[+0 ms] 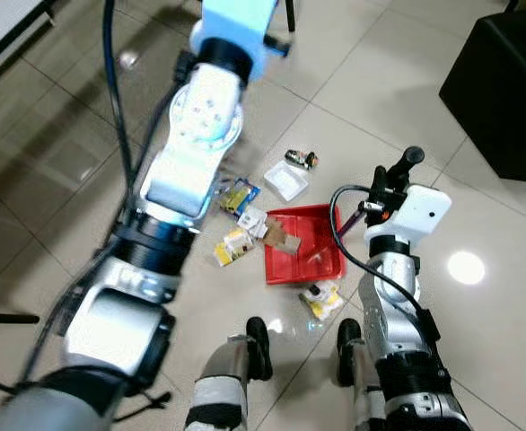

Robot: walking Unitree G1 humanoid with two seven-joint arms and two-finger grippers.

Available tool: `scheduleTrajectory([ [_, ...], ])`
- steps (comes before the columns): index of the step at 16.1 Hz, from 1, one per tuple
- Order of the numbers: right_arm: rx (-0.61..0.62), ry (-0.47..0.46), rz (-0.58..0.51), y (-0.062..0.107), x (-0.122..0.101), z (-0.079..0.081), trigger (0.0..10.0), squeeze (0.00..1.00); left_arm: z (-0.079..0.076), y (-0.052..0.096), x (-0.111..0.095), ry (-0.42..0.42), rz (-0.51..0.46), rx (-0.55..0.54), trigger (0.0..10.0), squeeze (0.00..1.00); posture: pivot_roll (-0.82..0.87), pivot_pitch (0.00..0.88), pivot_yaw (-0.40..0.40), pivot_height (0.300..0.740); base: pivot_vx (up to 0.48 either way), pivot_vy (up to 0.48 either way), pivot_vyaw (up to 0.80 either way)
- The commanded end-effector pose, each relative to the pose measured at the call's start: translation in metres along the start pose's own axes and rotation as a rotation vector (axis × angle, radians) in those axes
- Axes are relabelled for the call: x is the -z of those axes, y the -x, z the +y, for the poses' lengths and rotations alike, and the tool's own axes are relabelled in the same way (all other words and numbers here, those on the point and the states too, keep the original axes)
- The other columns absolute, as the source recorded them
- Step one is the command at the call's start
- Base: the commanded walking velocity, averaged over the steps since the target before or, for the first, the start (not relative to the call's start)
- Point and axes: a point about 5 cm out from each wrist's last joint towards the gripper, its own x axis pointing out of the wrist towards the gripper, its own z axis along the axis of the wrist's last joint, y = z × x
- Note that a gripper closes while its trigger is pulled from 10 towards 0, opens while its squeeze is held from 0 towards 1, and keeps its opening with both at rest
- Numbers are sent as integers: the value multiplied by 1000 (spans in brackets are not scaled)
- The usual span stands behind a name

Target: Sweep floor

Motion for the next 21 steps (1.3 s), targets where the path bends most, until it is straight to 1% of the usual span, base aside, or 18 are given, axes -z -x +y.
scheduleTrajectory([
  [1, 49, -51, 304, 38, 55, -3, 10000, 0, -4, 6, 10, -145, -23, 42, 10000, 0, 143, 496, 262, 740, 0, 0, 0],
  [2, 49, -50, 303, 38, 55, -3, 10000, 0, -6, 10, 18, -155, -6, 56, 10000, 0, 133, 499, 258, 740, 0, 0, 0],
  [3, 47, -49, 301, 39, 54, -2, 10000, 0, -17, 28, 47, -188, 53, 117, 10000, 0, 123, 502, 254, 740, 0, 0, 0],
  [4, 44, -47, 298, 39, 53, -2, 10000, 0, -26, 41, 67, -178, 106, 144, 10000, 0, 113, 508, 250, 740, 0, 0, 0],
  [6, 33, -28, 290, 40, 49, -2, 10000, 0, -41, 66, 95, -183, 191, 172, 10000, 0, 59, 542, 226, 740, 0, 0, 0],
  [7, 26, -19, 280, 41, 46, -3, 10000, 0, -47, 74, 103, -180, 227, 172, 10000, 0, 42, 557, 212, 740, 0, 0, 0],
  [9, 7, 5, 270, 43, 40, -7, 10000, 0, -52, 81, 109, -142, 265, 161, 10000, 0, 16, 581, 190, 740, 0, 0, 0],
  [10, -3, 22, 274, 46, 39, -10, 10000, 0, -59, 90, 114, -122, 274, 150, 10000, 0, -3, 594, 177, 740, 0, 0, 0],
  [11, -5, 31, 275, 47, 38, -12, 10000, 0, -68, 95, 112, -92, 268, 144, 10000, 0, -17, 603, 168, 740, 0, 0, 0],
  [12, -5, 32, 275, 48, 37, -13, 10000, 0, -70, 96, 112, -83, 268, 146, 10000, 0, -21, 605, 164, 740, 0, 0, 0],
  [13, -4, 35, 277, 48, 36, -15, 10000, 0, -82, 95, 105, -6, 271, 138, 10000, 0, -16, 610, 158, 740, 0, 0, 0],
  [14, -3, 39, 282, 49, 35, -16, 10000, 0, -96, 91, 90, 92, 253, 128, 10000, 0, -14, 609, 156, 740, 0, 0, 0],
  [16, -5, 39, 288, 46, 33, -15, 10000, 0, -110, 74, 55, 269, 193, 70, 10000, 0, -13, 608, 153, 740, 0, 0, 0],
  [17, -6, 39, 288, 45, 32, -14, 10000, 0, -112, 71, 48, 286, 177, 70, 10000, 0, -13, 608, 153, 740, 0, 0, 0],
  [18, -7, 37, 286, 44, 30, -13, 10000, 0, -118, 63, 31, 364, 150, 66, 10000, 0, -10, 601, 154, 740, 0, 0, 0],
  [19, -7, 36, 284, 44, 29, -13, 10000, 0, -120, 59, 22, 417, 139, 62, 10000, 0, -10, 601, 154, 740, 0, 0, 0],
  [20, -10, 37, 292, 44, 30, -12, 10000, 0, -118, 52, 6, 469, 117, 57, 10000, 0, 9, 591, 166, 740, 0, 0, 0],
  [21, -11, 36, 296, 44, 31, -11, 10000, 0, -116, 48, -2, 497, 108, 47, 10000, 0, 18, 584, 173, 740, 0, 0, 0],
])
